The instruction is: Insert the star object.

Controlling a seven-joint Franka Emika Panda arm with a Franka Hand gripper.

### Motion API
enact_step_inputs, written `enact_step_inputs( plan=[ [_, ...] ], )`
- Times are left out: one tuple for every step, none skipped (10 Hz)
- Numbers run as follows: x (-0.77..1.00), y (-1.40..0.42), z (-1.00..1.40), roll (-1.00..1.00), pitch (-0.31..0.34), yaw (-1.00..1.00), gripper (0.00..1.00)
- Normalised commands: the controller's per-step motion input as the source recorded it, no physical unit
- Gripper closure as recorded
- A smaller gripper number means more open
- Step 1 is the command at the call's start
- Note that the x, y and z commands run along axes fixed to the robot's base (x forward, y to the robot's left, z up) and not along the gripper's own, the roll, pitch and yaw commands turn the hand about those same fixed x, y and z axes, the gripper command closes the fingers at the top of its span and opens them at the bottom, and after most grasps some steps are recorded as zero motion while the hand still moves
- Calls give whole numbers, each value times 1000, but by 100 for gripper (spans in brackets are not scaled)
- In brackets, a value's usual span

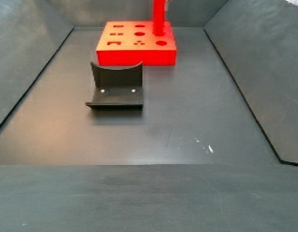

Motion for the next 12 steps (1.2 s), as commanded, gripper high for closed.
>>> enact_step_inputs(
  plan=[
    [43,0,-240,-111,63,-480,100],
    [40,0,-214,-176,54,-617,100],
    [0,0,-166,-170,96,-546,100],
    [-71,0,-86,-154,117,-371,100],
    [-291,0,-34,-103,0,-66,100],
    [-383,0,0,-87,0,0,100],
    [-97,0,-29,-87,0,240,100],
    [0,0,-106,-87,-11,303,100],
    [11,-37,-34,-61,0,63,100],
    [246,-20,-243,-30,54,120,100],
    [277,0,-651,-83,227,0,100],
    [323,0,-669,-56,264,0,100]
  ],
)
